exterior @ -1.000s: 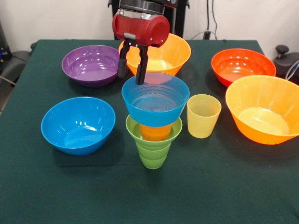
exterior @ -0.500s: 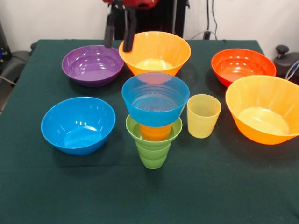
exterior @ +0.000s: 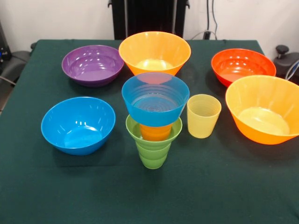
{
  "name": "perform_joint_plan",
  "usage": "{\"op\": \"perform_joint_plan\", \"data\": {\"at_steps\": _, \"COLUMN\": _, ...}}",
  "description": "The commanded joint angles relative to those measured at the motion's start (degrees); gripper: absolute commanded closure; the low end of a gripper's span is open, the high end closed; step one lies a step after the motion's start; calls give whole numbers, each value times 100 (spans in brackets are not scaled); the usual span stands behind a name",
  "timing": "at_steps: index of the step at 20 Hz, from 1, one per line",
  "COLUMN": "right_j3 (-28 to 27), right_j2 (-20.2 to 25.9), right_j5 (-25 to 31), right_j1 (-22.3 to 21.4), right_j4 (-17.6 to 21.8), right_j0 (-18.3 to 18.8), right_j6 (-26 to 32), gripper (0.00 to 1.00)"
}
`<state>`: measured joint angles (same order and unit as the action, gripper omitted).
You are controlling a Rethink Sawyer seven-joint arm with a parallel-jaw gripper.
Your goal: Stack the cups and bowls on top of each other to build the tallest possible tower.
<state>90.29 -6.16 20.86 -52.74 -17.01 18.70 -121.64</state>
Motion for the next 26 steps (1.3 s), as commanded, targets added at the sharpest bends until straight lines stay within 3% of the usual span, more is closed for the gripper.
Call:
{"op": "perform_joint_plan", "data": {"at_steps": 1, "right_j3": -164, "right_j2": 754, "right_j5": 1236, "right_j1": -89, "right_j4": 309, "right_j0": 1237, "right_j6": 1150, "gripper": 0}}
{"op": "perform_joint_plan", "data": {"at_steps": 3, "right_j3": -94, "right_j2": 1009, "right_j5": 1298, "right_j1": -97, "right_j4": 435, "right_j0": 1626, "right_j6": 1575, "gripper": 0}}
{"op": "perform_joint_plan", "data": {"at_steps": 6, "right_j3": 223, "right_j2": 1649, "right_j5": 963, "right_j1": -50, "right_j4": 629, "right_j0": 2237, "right_j6": 2144, "gripper": 0}}
{"op": "perform_joint_plan", "data": {"at_steps": 10, "right_j3": 732, "right_j2": 2419, "right_j5": 598, "right_j1": -13, "right_j4": 897, "right_j0": 2743, "right_j6": 2367, "gripper": 0}}
{"op": "perform_joint_plan", "data": {"at_steps": 17, "right_j3": 1100, "right_j2": 3098, "right_j5": 413, "right_j1": 43, "right_j4": 1496, "right_j0": 3105, "right_j6": 2251, "gripper": 0}}
{"op": "perform_joint_plan", "data": {"at_steps": 26, "right_j3": 1121, "right_j2": 3705, "right_j5": 229, "right_j1": 417, "right_j4": 2306, "right_j0": 3540, "right_j6": 2119, "gripper": 0}}
